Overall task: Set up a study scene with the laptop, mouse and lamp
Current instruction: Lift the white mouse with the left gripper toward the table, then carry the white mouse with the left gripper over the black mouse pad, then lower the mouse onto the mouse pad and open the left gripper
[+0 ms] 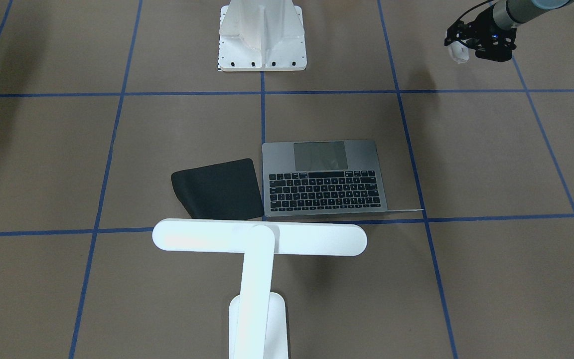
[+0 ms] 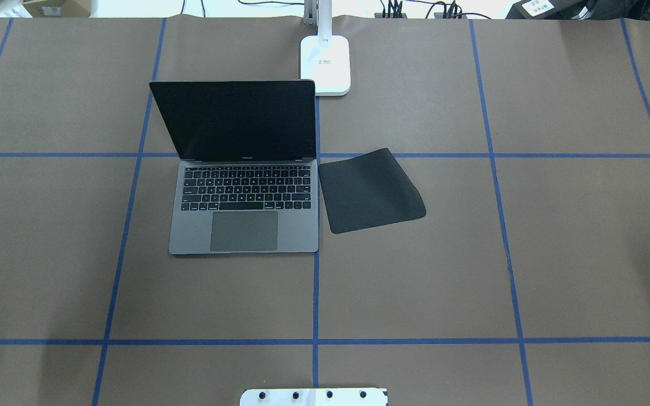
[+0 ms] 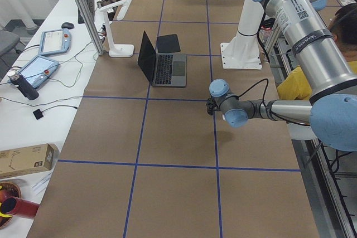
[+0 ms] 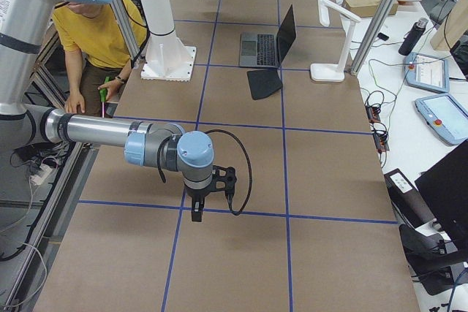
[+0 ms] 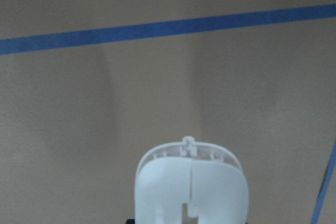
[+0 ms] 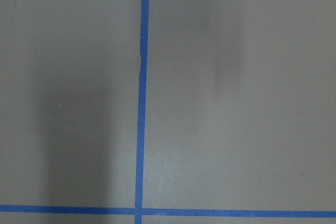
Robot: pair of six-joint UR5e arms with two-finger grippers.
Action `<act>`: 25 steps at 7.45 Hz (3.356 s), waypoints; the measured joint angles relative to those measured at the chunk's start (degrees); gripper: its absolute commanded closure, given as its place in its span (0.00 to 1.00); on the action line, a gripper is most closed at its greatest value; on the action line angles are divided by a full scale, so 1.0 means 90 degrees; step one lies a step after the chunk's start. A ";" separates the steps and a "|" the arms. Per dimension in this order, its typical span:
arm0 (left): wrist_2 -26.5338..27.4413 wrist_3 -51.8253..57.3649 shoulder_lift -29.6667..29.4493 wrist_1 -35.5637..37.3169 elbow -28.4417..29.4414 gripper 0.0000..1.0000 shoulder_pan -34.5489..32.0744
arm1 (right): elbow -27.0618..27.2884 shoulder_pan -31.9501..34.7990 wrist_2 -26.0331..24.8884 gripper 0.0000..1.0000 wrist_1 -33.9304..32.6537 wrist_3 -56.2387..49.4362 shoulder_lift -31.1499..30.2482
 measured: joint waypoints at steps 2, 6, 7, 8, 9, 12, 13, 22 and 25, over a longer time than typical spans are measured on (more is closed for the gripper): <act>0.0008 -0.0044 -0.1045 0.1471 -0.0398 0.70 -0.0239 | -0.0013 -0.0001 0.0000 0.00 0.0000 0.0006 0.0015; 0.0078 -0.0133 -0.4792 0.5416 -0.0264 0.69 -0.0480 | -0.0043 -0.0002 0.0000 0.00 -0.0001 0.0012 0.0055; 0.0091 -0.0257 -0.5918 0.6243 0.0140 0.69 -0.0486 | -0.0048 -0.0003 0.0000 0.00 -0.0005 0.0016 0.0057; 0.0133 -0.0413 -0.6820 0.6683 0.0620 0.68 -0.0488 | -0.0054 -0.0002 0.0002 0.00 -0.0008 0.0018 0.0060; 0.0208 -0.0535 -0.7520 0.6849 0.1144 0.67 -0.0489 | -0.0061 -0.0003 0.0007 0.00 -0.0008 0.0019 0.0070; 0.0357 -0.0828 -0.9285 0.6231 0.3462 0.67 -0.0501 | -0.0154 -0.0006 0.0010 0.00 -0.0009 0.0019 0.0158; 0.0432 -0.1096 -0.9806 0.5400 0.4564 0.67 -0.0501 | -0.0183 -0.0008 0.0010 0.00 -0.0009 0.0019 0.0175; 0.1596 -0.1474 -1.0948 0.3245 0.7230 0.00 -0.0277 | -0.0203 -0.0004 0.0020 0.00 -0.0009 0.0029 0.0247; 0.1772 -0.1475 -1.0938 0.3326 0.7026 0.00 -0.0223 | -0.0208 -0.0007 0.0020 0.00 -0.0016 0.0029 0.0273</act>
